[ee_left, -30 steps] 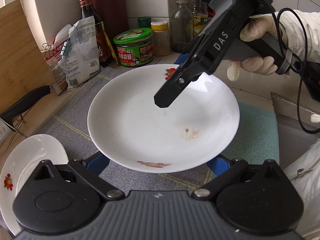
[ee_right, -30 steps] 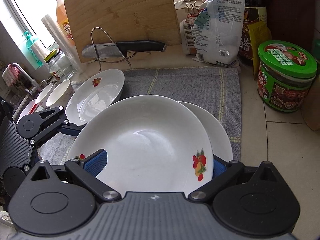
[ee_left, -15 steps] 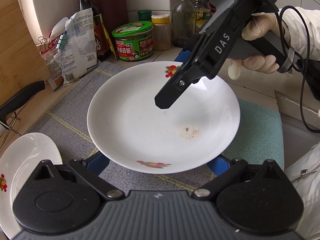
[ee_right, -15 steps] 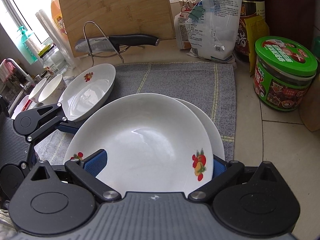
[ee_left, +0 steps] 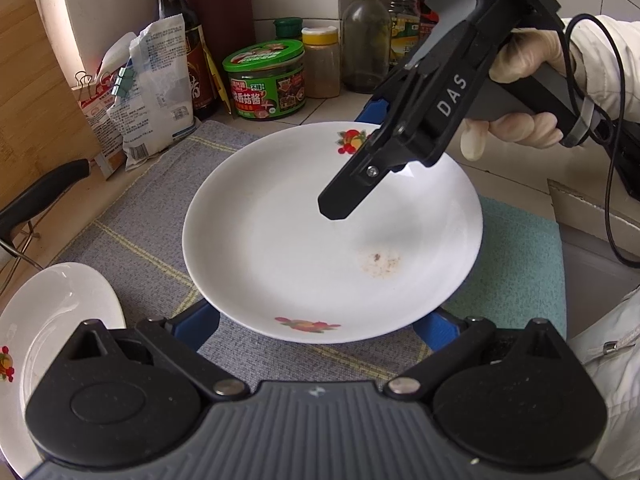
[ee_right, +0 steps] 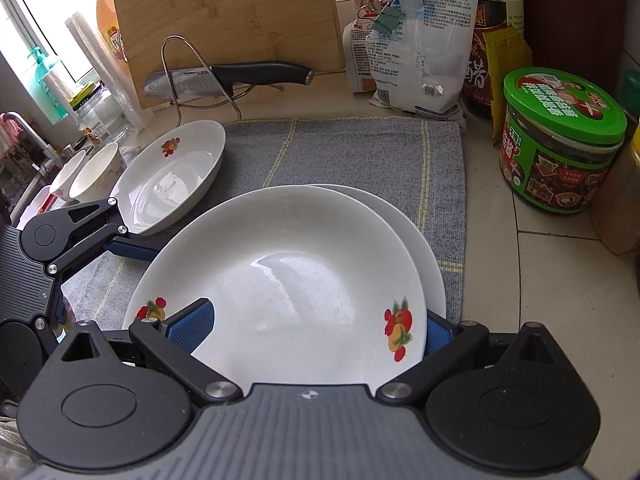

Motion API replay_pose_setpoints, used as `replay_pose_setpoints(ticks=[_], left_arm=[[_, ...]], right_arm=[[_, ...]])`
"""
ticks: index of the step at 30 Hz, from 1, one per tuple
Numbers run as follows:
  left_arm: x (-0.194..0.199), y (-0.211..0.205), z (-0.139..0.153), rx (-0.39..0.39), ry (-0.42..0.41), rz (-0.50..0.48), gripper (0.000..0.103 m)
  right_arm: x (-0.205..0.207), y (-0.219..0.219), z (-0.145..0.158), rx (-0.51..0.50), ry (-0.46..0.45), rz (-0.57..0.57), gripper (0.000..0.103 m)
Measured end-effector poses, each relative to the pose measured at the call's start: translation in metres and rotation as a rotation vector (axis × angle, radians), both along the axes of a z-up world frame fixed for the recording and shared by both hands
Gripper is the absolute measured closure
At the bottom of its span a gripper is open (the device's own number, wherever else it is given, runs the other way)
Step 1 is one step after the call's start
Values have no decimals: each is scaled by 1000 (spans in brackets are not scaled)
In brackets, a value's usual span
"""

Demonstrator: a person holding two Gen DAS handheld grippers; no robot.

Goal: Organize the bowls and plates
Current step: 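Lower the held plate onto another white plate with the right tool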

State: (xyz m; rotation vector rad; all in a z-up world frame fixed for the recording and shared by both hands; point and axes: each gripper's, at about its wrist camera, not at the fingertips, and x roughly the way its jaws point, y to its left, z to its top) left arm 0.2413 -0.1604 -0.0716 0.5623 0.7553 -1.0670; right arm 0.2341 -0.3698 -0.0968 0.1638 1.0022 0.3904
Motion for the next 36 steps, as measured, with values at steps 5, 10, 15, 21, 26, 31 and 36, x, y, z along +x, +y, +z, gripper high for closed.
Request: replay_pose_setpoints(ticks=[5, 10, 15, 21, 26, 31, 36], left_arm=[[-2, 2, 2, -7, -10, 2, 2], [-6, 3, 4, -12, -33, -5, 2], [-11, 3, 6, -21, -56, -21, 1], [-17, 7, 9, -29, -66, -19, 1], [-21, 12, 14, -46, -67, 1, 1], [-26, 18, 17, -56, -68, 20, 1], [-31, 27, 18, -66, -66, 48, 1]], right_arm=[[-3, 0, 2, -4, 2, -6, 0], [-8, -1, 3, 0, 1, -12, 0], [-14, -3, 6, 2, -7, -25, 0], [-21, -6, 9, -3, -21, -40, 0], [-24, -3, 11, -19, -27, -51, 0], [-26, 0, 10, -43, -34, -63, 0], [-31, 7, 11, -105, -44, -70, 0]])
